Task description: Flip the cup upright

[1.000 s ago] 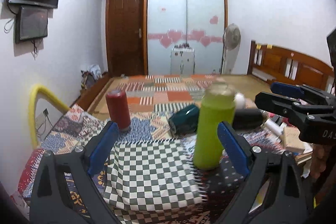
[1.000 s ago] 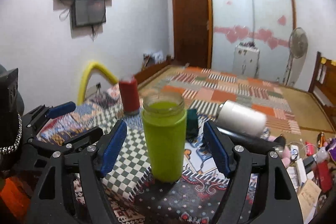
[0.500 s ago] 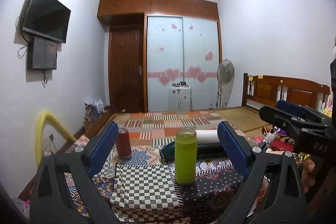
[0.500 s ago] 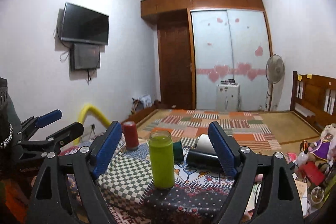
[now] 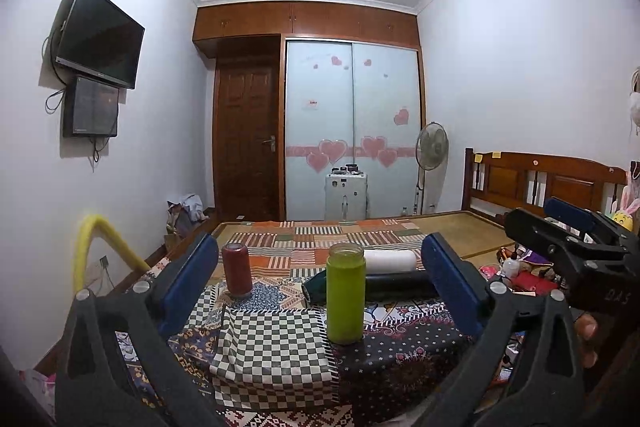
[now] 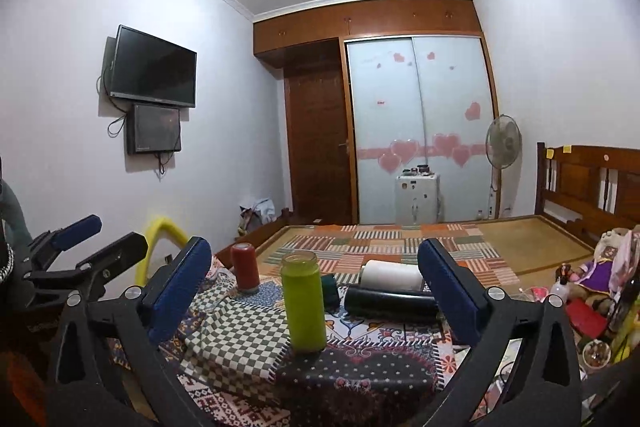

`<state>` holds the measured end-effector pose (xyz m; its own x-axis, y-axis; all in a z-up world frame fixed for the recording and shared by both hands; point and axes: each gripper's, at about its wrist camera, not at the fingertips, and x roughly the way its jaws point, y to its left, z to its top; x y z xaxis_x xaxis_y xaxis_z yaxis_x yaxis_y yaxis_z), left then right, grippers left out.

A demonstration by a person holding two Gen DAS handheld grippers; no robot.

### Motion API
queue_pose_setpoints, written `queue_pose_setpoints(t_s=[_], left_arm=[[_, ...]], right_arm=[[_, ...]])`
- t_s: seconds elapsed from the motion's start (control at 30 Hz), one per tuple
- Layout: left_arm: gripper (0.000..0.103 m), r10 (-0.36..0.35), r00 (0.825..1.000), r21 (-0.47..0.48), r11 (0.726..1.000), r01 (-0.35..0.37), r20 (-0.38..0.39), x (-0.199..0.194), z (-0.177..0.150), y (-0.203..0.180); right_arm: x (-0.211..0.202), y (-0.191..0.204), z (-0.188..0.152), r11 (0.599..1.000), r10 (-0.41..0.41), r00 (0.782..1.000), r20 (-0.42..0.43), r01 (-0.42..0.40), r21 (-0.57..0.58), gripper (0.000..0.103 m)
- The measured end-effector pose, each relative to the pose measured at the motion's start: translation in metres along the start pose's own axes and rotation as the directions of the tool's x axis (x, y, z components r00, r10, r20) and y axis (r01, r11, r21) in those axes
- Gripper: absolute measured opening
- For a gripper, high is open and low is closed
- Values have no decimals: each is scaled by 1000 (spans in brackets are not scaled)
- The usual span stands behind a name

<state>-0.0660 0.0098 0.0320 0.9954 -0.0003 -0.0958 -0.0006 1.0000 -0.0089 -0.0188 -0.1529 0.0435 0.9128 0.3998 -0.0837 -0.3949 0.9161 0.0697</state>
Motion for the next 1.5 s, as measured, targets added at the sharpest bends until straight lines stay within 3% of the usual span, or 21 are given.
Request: queue_pose_setpoints(t_s=[1.5], left_arm=[[103,-31,999,1,1000,31,-16,9,-4,-5]], right_arm=[[-13,-3,-3,1000,-29,1000,7,29,0,103]])
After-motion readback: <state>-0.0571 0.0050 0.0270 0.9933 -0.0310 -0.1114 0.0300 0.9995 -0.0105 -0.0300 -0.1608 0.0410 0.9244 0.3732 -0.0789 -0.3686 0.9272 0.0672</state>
